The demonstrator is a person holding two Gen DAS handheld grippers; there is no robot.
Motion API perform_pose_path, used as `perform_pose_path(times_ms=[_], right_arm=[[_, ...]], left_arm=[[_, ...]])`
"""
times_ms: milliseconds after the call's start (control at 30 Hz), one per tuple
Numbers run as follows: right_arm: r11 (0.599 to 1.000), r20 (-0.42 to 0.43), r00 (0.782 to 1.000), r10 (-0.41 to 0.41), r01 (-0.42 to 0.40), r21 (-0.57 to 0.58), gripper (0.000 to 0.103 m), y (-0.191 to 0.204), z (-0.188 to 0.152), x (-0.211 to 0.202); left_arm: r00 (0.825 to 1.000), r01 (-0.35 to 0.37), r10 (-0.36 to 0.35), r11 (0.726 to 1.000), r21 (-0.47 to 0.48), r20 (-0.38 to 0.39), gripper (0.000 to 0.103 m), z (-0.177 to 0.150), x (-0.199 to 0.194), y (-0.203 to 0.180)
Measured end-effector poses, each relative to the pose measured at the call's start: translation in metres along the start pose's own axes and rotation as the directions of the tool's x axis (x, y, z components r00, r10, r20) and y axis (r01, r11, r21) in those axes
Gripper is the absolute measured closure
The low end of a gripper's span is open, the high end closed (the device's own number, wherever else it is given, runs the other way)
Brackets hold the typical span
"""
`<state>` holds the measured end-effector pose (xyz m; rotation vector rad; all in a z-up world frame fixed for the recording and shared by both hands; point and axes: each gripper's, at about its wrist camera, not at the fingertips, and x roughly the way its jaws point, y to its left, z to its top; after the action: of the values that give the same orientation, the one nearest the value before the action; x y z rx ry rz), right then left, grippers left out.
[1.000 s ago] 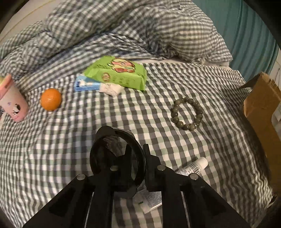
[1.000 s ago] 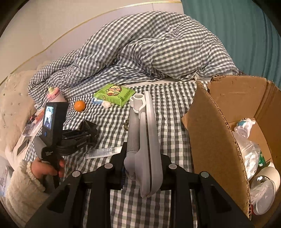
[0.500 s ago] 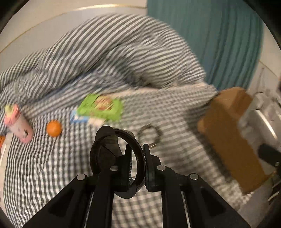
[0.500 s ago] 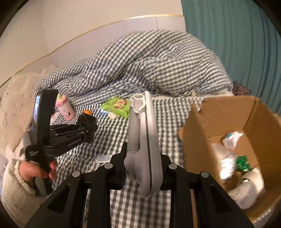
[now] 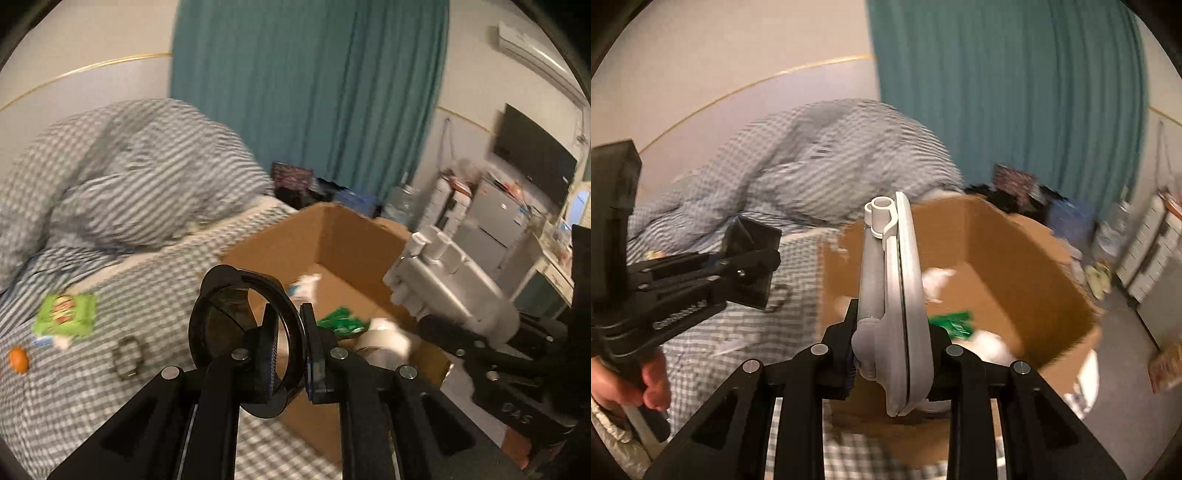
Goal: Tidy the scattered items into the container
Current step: 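Carry the black ring and phone stand into the box and release both, then move the right tool to the white tube and close on it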
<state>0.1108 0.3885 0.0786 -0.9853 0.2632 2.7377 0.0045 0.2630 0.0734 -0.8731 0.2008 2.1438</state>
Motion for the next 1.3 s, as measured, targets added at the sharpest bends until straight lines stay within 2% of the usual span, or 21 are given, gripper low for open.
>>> perform_pose_path(times_ms=[133, 200, 233, 267, 300, 333, 400, 533, 700, 867, 967, 1100, 1200, 1233, 1300], right_arm=[[0.999, -0.037, 0.999, -0.037, 0.038, 0.032, 0.078, -0.032, -0.006, 0.017], [0.997, -0.05, 0.998, -0.034, 0.037, 0.063, 0.078, -0.046, -0.009, 0.025], [0.996, -0.048, 0.998, -0.037, 0.041, 0.078, 0.076, -0.052, -0.01, 0.028], [0.994, -0.039, 0.998, -0.04, 0.043, 0.1, 0.064, -0.057, -0.011, 0.029], [0.991, -0.024, 0.999, -0.033, 0.036, 0.125, 0.053, -0.064, -0.012, 0.028], [0.989, -0.008, 1.0, -0.026, 0.027, 0.149, 0.035, -0.072, -0.012, 0.025], [0.984, 0.019, 1.0, -0.02, 0.017, 0.178, 0.033, -0.08, -0.009, 0.021], [0.988, 0.031, 0.999, -0.028, 0.023, 0.152, 0.033, -0.073, -0.004, 0.017], [0.994, 0.041, 0.999, 0.001, -0.005, 0.109, 0.033, -0.043, -0.004, 0.006], [0.998, 0.052, 0.998, 0.046, -0.048, 0.034, 0.033, 0.013, -0.003, -0.01], [0.997, 0.053, 0.996, 0.07, -0.069, -0.023, 0.033, 0.053, -0.004, -0.017], [0.989, 0.043, 0.991, 0.125, -0.12, -0.091, 0.033, 0.11, -0.009, -0.02], [0.982, 0.025, 0.989, 0.143, -0.138, -0.129, 0.033, 0.148, -0.015, -0.013], [0.98, 0.014, 0.989, 0.149, -0.146, -0.137, 0.033, 0.161, -0.017, -0.009], [0.975, -0.017, 0.986, 0.167, -0.168, -0.144, 0.033, 0.184, -0.024, 0.003]], left_arm=[[0.997, 0.042, -0.04, 0.999, 0.024, -0.059, 0.092, 0.005, 0.039, -0.029], [0.997, 0.026, -0.023, 0.999, 0.041, -0.077, 0.089, 0.004, 0.052, -0.038], [0.997, 0.005, 0.0, 0.998, 0.059, -0.083, 0.08, 0.004, 0.057, -0.042], [0.996, -0.014, 0.02, 0.997, 0.072, -0.087, 0.067, 0.004, 0.06, -0.045], [0.994, -0.031, 0.039, 0.996, 0.078, -0.097, 0.04, 0.004, 0.065, -0.046], [0.993, -0.047, 0.054, 0.996, 0.072, -0.103, 0.02, 0.004, 0.069, -0.043], [0.994, -0.07, 0.073, 0.996, 0.048, -0.077, 0.019, 0.003, 0.068, -0.035], [0.993, -0.101, 0.1, 0.995, -0.016, -0.061, 0.018, 0.001, 0.058, -0.012], [0.987, -0.162, 0.161, 0.984, -0.071, -0.03, 0.016, -0.011, 0.021, 0.013], [0.965, -0.262, 0.264, 0.957, -0.127, -0.002, 0.01, -0.032, -0.032, 0.049], [0.944, -0.328, 0.331, 0.932, -0.154, -0.004, 0.01, -0.047, -0.061, 0.073], [0.901, -0.428, 0.434, 0.885, -0.185, -0.01, 0.01, -0.073, -0.099, 0.108], [0.857, -0.506, 0.514, 0.834, -0.22, -0.024, 0.0, -0.099, -0.123, 0.139], [0.84, -0.533, 0.542, 0.812, -0.237, -0.03, 0.0, -0.109, -0.131, 0.151], [0.819, -0.565, 0.572, 0.784, -0.256, -0.055, 0.0, -0.128, -0.141, 0.171]])
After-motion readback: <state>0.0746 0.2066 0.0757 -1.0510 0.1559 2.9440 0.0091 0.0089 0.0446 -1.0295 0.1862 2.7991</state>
